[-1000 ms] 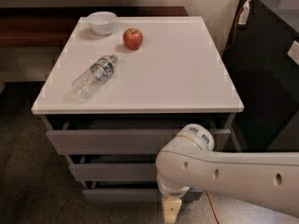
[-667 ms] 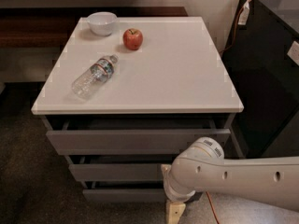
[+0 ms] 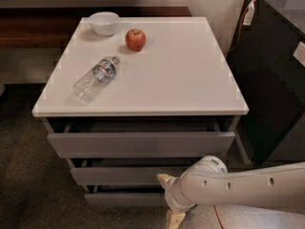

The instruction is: Pick coke can from bottom drawer and place on counter

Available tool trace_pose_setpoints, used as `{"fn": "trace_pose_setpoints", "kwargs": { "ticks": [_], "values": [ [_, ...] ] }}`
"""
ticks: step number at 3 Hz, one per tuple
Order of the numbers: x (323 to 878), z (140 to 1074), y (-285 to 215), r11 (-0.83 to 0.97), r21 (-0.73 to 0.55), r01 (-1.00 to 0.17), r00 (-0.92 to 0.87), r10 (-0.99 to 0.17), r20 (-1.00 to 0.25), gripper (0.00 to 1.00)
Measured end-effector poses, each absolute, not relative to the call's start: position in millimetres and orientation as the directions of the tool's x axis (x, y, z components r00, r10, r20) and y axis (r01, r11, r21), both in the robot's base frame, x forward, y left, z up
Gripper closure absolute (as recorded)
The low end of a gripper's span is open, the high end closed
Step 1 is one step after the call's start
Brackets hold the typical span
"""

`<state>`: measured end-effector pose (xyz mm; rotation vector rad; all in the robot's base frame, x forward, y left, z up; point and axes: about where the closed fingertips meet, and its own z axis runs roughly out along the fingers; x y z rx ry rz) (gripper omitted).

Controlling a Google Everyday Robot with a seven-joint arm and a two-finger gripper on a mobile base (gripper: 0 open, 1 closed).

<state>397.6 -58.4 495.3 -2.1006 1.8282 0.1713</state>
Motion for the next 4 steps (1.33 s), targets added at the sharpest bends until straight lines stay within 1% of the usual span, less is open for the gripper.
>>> {"fn": "trace_pose_setpoints", "kwargs": {
  "ticks": [3, 4],
  "values": [
    [411, 408, -82, -0.128, -0.148, -0.981, 0.167, -0.942, -0.290, 0.00],
    [418, 386, -89, -0.124, -0.156, -0.980, 0.166, -0.943, -0.289, 0.00]
  ]
}}
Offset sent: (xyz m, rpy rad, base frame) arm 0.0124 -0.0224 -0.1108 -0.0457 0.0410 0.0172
